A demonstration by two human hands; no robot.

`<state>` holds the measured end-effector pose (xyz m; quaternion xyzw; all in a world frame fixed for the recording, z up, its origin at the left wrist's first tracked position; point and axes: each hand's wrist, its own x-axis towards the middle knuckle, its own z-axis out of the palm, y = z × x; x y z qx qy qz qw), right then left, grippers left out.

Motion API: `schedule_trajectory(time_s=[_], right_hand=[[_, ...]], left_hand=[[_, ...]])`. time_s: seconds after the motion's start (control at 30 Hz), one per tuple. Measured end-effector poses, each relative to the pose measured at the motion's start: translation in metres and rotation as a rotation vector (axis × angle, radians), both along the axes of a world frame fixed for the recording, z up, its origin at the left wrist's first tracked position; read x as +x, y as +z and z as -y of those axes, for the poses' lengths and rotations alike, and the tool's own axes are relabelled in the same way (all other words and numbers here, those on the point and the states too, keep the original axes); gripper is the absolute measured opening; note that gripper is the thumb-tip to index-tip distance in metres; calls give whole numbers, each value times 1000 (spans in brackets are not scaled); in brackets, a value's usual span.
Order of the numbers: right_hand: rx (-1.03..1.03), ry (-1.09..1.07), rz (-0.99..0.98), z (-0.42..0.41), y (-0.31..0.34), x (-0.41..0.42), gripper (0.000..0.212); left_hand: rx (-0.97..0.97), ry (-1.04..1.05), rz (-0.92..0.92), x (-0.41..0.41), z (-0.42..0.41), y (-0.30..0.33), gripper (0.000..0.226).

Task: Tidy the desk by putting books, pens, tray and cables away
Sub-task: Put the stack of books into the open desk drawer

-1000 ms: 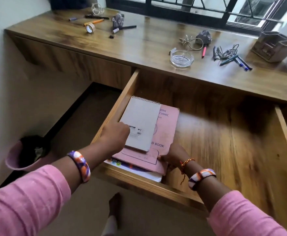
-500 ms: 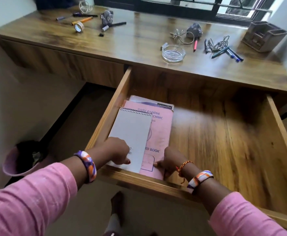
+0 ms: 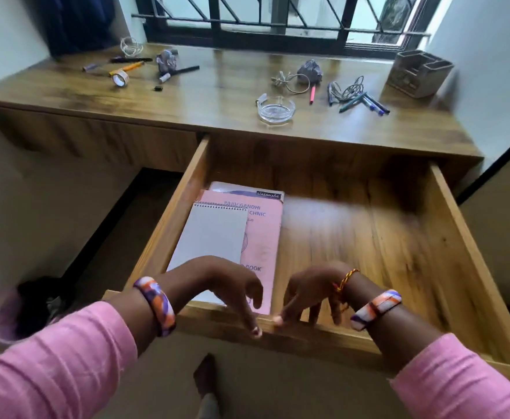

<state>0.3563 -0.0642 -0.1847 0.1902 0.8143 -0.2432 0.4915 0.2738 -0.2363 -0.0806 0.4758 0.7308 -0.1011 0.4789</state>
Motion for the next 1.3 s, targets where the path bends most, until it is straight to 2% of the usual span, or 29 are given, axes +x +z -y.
schedule_trajectory(time_s=[0.03, 0.07, 0.2, 0.27, 0.4, 0.47, 0.57, 0.67, 0.73, 0.83, 0.9, 0.93, 0.97, 1.07, 1.13, 1.23, 1.3], right_hand=[[31, -1, 7, -20, -18, 10, 72], [69, 83, 25, -29, -15, 26, 79], [130, 341, 40, 30, 112, 54, 70], [113, 380, -22, 26, 108, 61, 66], [123, 454, -8, 26, 102, 54, 51], [153, 487, -54, 23, 102, 47, 43], [188, 472, -94, 14, 93, 34, 36], [252, 343, -156, -2, 85, 18, 34], [321, 279, -259, -16, 79, 10, 36], [489, 281, -420, -35, 72, -4, 40], [542, 231, -448, -47, 72, -17, 40], [561, 195, -465, -54, 72, -23, 41], [574, 175, -488, -61, 74, -30, 44], [646, 237, -631, -88, 67, -54, 50], [691, 282, -712, -108, 66, -73, 67], [701, 311, -679, -131, 72, -98, 61], [671, 297, -678, -145, 72, -114, 68]], left_hand=[[8, -66, -12, 12, -7, -3, 61], [23, -128, -29, 24, -13, -7, 58], [144, -300, -104, 41, -29, -22, 46], [162, -285, -78, 36, -32, -26, 43], [198, -274, -59, 24, -36, -31, 24], [245, -268, -66, 18, -41, -30, 32], [315, -196, -74, 2, -48, -27, 31], [412, -77, -94, -20, -56, -32, 14], [449, -30, -153, -36, -66, -38, 23], [471, 52, -219, -61, -84, -45, 21], [481, 60, -260, -80, -102, -46, 20], [490, 32, -293, -89, -112, -45, 22], [497, -5, -333, -98, -123, -42, 36], [505, -90, -513, -117, -153, -30, 95], [532, -79, -624, -131, -175, -22, 119], [550, -47, -737, -155, -200, -19, 137], [541, -37, -766, -173, -212, -21, 139]])
